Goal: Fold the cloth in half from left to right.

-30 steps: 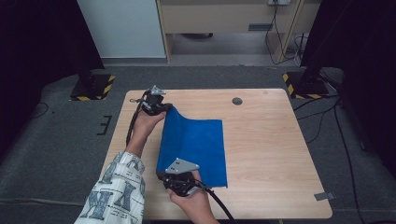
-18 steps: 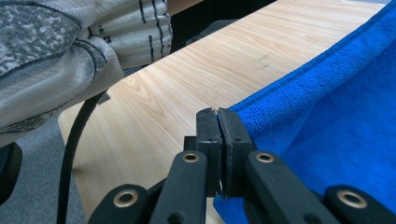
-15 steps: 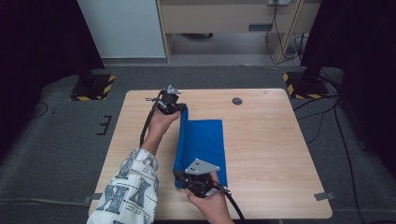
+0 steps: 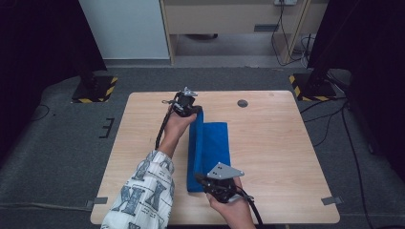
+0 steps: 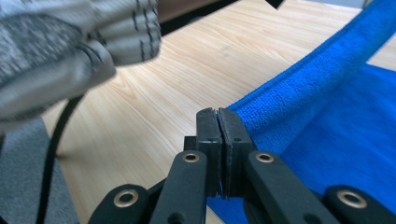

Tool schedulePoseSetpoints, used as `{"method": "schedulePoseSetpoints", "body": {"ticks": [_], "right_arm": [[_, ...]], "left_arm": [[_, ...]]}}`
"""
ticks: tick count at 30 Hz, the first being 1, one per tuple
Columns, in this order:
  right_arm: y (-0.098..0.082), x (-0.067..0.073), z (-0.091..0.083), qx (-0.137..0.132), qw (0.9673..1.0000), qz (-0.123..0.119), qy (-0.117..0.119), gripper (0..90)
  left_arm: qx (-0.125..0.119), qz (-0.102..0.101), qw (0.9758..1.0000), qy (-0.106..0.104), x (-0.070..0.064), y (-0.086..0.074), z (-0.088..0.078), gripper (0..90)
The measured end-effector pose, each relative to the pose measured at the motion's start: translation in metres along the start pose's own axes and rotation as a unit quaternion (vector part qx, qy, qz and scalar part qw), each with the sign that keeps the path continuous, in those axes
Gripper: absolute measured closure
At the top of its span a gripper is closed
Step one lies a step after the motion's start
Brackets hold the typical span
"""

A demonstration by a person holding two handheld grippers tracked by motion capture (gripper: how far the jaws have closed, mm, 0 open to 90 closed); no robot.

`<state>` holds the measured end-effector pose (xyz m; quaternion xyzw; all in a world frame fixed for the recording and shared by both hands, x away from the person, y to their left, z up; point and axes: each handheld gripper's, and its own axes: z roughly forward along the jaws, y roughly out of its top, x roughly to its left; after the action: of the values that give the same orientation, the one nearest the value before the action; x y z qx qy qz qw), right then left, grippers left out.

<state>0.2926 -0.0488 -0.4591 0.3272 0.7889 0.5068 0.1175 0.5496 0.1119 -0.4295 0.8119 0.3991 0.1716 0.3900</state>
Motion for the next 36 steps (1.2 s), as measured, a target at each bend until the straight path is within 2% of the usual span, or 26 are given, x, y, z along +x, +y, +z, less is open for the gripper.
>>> {"method": "schedulePoseSetpoints", "body": {"ticks": [5,16,25,36], "right_arm": [[-0.009,-0.011,-0.006,0.012,0.9998,0.000,-0.013,88.4],[-0.017,-0.027,-0.017,0.019,0.9997,0.000,-0.019,88.4],[-0.018,-0.033,-0.025,0.016,0.9996,0.000,-0.023,88.4],[-0.026,-0.039,-0.026,0.029,0.9992,0.002,-0.026,88.4]], "left_arm": [[-0.002,0.005,1.0000,-0.005,-0.010,0.004,0.008,88.9],[0.011,0.009,0.9998,-0.010,-0.021,0.005,0.025,88.9],[0.015,0.012,0.9997,-0.013,-0.029,0.007,0.032,88.9],[0.020,0.019,0.9995,-0.017,-0.037,0.007,0.040,88.8]]}}
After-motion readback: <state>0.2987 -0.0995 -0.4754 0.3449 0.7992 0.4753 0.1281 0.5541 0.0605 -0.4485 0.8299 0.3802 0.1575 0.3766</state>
